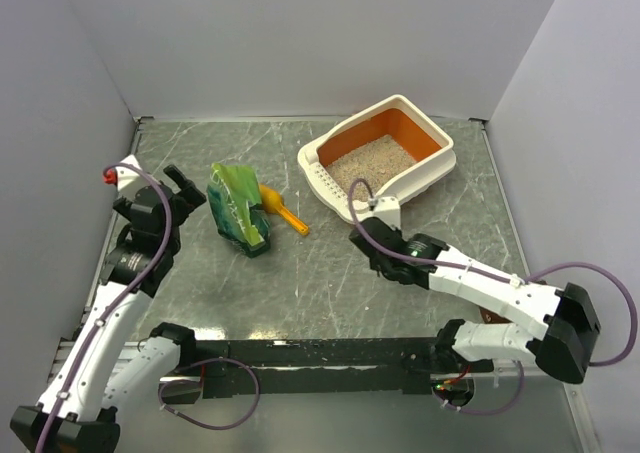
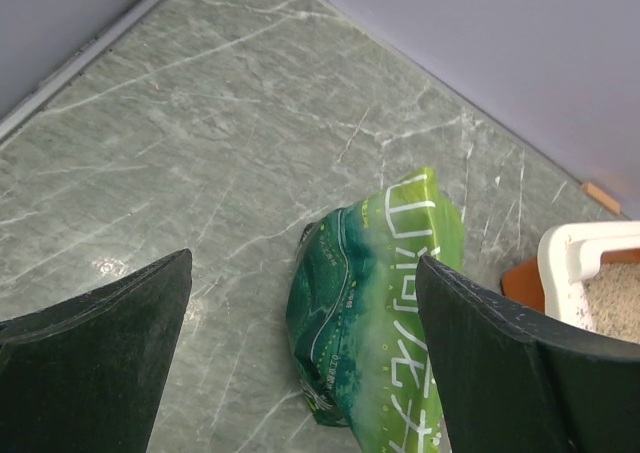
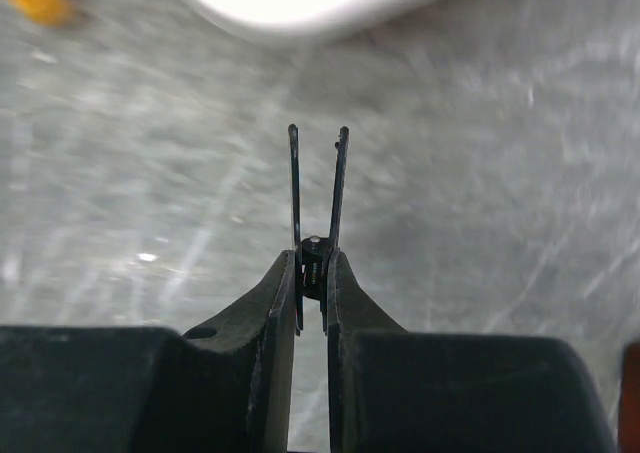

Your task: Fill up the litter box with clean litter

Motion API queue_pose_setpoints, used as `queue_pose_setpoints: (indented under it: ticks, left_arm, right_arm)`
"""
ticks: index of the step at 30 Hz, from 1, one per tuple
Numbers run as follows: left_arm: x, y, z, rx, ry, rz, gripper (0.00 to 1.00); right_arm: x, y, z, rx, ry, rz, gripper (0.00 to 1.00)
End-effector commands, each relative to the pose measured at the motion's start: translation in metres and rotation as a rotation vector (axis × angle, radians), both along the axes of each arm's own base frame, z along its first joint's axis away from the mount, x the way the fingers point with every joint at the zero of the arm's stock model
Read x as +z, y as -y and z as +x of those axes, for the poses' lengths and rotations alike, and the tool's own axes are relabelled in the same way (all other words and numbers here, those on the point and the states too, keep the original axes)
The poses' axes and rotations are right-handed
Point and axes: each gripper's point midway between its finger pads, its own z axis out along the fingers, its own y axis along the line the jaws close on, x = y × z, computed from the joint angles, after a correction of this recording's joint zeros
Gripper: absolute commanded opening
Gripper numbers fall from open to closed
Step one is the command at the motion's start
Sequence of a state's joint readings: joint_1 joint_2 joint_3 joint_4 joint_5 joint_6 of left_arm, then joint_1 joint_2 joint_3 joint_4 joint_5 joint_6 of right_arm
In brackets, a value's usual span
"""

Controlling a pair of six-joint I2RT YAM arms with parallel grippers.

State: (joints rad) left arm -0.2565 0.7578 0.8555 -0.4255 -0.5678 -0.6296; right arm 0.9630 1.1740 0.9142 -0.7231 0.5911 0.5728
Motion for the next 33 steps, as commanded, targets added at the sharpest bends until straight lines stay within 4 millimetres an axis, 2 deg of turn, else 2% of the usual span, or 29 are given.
queue_pose_setpoints:
  ticks: [1, 5, 10, 14, 17, 18, 20, 22, 25, 27, 29, 33]
  left_arm:
    - [-0.002, 0.011, 0.012, -0.062, -0.012, 0.010, 0.97]
    - [-0.008, 0.029, 0.023, -0.163, -0.057, 0.025, 0.97]
    - [-0.006, 0.045, 0.041, -0.249, -0.111, 0.050, 0.97]
    - [0.000, 0.051, 0.058, -0.295, -0.145, 0.106, 0.97]
    - [0.015, 0.058, 0.073, -0.365, -0.122, 0.192, 0.97]
    - [0.017, 0.059, 0.079, -0.375, -0.119, 0.220, 0.97]
    - [0.020, 0.059, 0.092, -0.400, -0.124, 0.297, 0.97]
    - [0.022, 0.060, 0.105, -0.418, -0.131, 0.361, 0.97]
    - [0.013, 0.074, 0.129, -0.533, -0.154, 0.428, 0.97]
    - [0.001, 0.095, 0.138, -0.705, -0.183, 0.470, 0.97]
    - [-0.009, 0.108, 0.147, -0.805, -0.205, 0.486, 0.97]
    - [-0.021, 0.113, 0.161, -0.954, -0.207, 0.449, 0.97]
  right_arm:
    - [-0.029, 0.028, -0.011, -0.117, -0.080, 0.092, 0.00]
    - [-0.054, 0.045, -0.017, -0.181, -0.127, 0.122, 0.00]
    - [-0.066, 0.047, -0.023, -0.197, -0.162, 0.149, 0.00]
    - [-0.076, 0.044, -0.027, -0.195, -0.196, 0.156, 0.30]
    - [-0.079, 0.041, -0.030, -0.185, -0.212, 0.177, 0.65]
    - [-0.079, 0.039, -0.032, -0.174, -0.216, 0.187, 0.72]
    - [-0.077, 0.035, -0.034, -0.158, -0.218, 0.216, 0.80]
    - [-0.074, 0.031, -0.035, -0.137, -0.216, 0.243, 0.83]
    - [-0.067, 0.027, -0.039, -0.100, -0.211, 0.278, 0.85]
    - [-0.063, 0.023, -0.041, -0.069, -0.206, 0.303, 0.86]
    - [-0.057, 0.022, -0.045, -0.043, -0.199, 0.323, 0.86]
    - [-0.046, 0.018, -0.053, 0.013, -0.187, 0.369, 0.87]
